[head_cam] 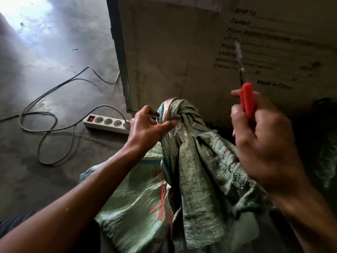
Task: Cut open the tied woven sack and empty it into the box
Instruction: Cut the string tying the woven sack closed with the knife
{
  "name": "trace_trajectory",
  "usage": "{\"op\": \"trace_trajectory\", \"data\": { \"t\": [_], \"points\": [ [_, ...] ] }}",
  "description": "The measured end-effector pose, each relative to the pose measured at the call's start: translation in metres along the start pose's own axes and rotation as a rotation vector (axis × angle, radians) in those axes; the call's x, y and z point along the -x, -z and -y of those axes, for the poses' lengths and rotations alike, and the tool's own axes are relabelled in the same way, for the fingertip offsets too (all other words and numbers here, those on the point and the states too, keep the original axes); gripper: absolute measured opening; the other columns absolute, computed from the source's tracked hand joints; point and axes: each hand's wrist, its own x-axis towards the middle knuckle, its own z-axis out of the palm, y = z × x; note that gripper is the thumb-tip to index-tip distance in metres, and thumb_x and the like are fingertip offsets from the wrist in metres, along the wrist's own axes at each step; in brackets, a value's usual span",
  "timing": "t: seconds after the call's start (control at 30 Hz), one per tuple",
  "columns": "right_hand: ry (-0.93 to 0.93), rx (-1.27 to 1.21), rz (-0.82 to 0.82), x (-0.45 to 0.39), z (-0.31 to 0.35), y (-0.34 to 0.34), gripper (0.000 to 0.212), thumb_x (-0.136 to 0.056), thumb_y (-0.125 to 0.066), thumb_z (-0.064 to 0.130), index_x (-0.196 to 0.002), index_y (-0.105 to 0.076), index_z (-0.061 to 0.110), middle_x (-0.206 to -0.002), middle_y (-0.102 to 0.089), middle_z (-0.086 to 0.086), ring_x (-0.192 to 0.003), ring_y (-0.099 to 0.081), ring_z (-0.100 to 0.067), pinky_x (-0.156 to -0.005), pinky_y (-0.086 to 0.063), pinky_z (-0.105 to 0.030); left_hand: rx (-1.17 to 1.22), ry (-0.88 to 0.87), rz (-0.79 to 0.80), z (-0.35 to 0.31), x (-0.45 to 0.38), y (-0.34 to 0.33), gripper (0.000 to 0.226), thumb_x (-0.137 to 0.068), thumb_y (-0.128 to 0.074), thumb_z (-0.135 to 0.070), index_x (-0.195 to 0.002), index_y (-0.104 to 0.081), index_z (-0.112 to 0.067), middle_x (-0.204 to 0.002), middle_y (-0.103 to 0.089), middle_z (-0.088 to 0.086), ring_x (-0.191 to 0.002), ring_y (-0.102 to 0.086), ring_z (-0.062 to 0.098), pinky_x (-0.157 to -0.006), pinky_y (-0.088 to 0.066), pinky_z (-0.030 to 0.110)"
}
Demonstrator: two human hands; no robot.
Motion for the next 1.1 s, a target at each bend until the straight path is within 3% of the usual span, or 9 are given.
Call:
{"op": "trace_trajectory", "data": {
  "t": [0.07, 0.17, 0.3, 0.37, 0.5, 0.6, 0.7, 0.93, 1.1],
  "points": [
    [-0.029, -0.028, -0.049, -0.008, -0.004, 0.002, 0.016, -0.097, -0.041, 0.025, -0.097, -0.055, 0.017, -0.075, -0.053, -0.008, -0.059, -0.048, -0.016, -0.050, -0.036, -0.016, -0.001, -0.005, -0.010, -0.003, 0.002, -0.001, 0.048, -0.058, -0.089, -0.024, -0.086, -0.055, -0.004, -0.061, -0.057, 0.003, -0.046, -0.058, 0.010, -0.043, -0.051, 0.027],
    [-0.168, -0.148, -0.124, -0.018, -0.013, 0.004, 0.024, -0.097, -0.042, 0.025, -0.082, -0.054, 0.009, -0.064, -0.051, -0.008, -0.043, -0.046, -0.007, -0.036, -0.034, -0.009, 0.037, 0.053, 0.029, -0.003, 0.003, -0.001, 0.050, -0.059, -0.088, -0.022, -0.089, -0.053, -0.003, -0.071, -0.064, 0.011, -0.051, -0.063, 0.016, -0.046, -0.052, 0.028],
    [-0.218, -0.320, -0.199, -0.029, -0.006, 0.016, 0.019, -0.097, -0.042, 0.024, -0.085, -0.052, 0.014, -0.063, -0.050, 0.000, -0.047, -0.049, -0.004, -0.040, -0.040, -0.011, 0.169, 0.244, 0.198, -0.012, 0.003, 0.000, 0.047, -0.068, -0.082, -0.020, -0.102, -0.057, 0.002, -0.078, -0.066, 0.017, -0.051, -0.062, 0.018, -0.051, -0.055, 0.029],
    [-0.326, -0.313, -0.082, -0.031, -0.004, 0.018, 0.020, -0.096, -0.044, 0.025, -0.083, -0.053, 0.013, -0.063, -0.054, -0.001, -0.046, -0.048, -0.004, -0.044, -0.042, -0.019, 0.233, 0.261, 0.248, -0.015, 0.002, 0.002, 0.039, -0.075, -0.076, -0.015, -0.103, -0.058, 0.005, -0.075, -0.062, 0.018, -0.051, -0.060, 0.021, -0.052, -0.057, 0.029],
    [-0.498, -0.116, 0.367, -0.006, -0.003, 0.002, 0.012, -0.090, -0.054, 0.020, -0.099, -0.046, 0.021, -0.076, -0.064, -0.006, -0.045, -0.057, -0.015, -0.042, -0.046, -0.031, 0.259, 0.202, 0.206, -0.011, 0.004, 0.006, 0.032, -0.077, -0.074, -0.006, -0.100, -0.054, 0.003, -0.068, -0.063, 0.014, -0.046, -0.061, 0.017, -0.049, -0.056, 0.026],
    [-0.429, -0.018, 0.401, 0.016, 0.001, -0.012, 0.007, -0.089, -0.051, 0.021, -0.089, -0.045, 0.023, -0.066, -0.063, -0.009, -0.042, -0.064, -0.020, -0.047, -0.058, -0.040, 0.278, 0.178, 0.136, -0.009, 0.003, 0.007, 0.037, -0.076, -0.075, -0.004, -0.103, -0.052, 0.005, -0.062, -0.062, 0.010, -0.043, -0.060, 0.016, -0.049, -0.058, 0.028],
    [-0.349, 0.104, 0.424, 0.022, 0.002, -0.019, 0.010, -0.089, -0.047, 0.025, -0.083, -0.039, 0.025, -0.077, -0.060, -0.008, -0.058, -0.066, -0.026, -0.055, -0.059, -0.044, 0.273, 0.118, 0.104, -0.009, 0.004, 0.007, 0.035, -0.074, -0.077, -0.004, -0.099, -0.053, 0.004, -0.053, -0.063, 0.004, -0.044, -0.061, 0.017, -0.051, -0.059, 0.031],
    [-0.336, 0.206, 0.442, 0.019, 0.007, -0.031, 0.004, -0.092, -0.042, 0.014, -0.095, -0.039, 0.014, -0.077, -0.054, -0.004, -0.070, -0.065, -0.026, -0.064, -0.058, -0.043, 0.201, 0.000, 0.063, -0.008, 0.012, 0.001, 0.037, -0.071, -0.079, -0.006, -0.095, -0.054, 0.003, -0.048, -0.064, -0.001, -0.046, -0.063, 0.018, -0.055, -0.060, 0.039],
    [-0.354, 0.239, 0.494, 0.018, 0.010, -0.037, 0.005, -0.090, -0.041, 0.014, -0.092, -0.036, 0.014, -0.086, -0.058, -0.013, -0.076, -0.067, -0.036, -0.067, -0.058, -0.049, 0.169, -0.022, 0.027, -0.007, 0.013, 0.000, 0.035, -0.070, -0.080, -0.004, -0.092, -0.053, 0.002, -0.047, -0.062, -0.002, -0.047, -0.063, 0.025, -0.062, -0.058, 0.056]
  ]
}}
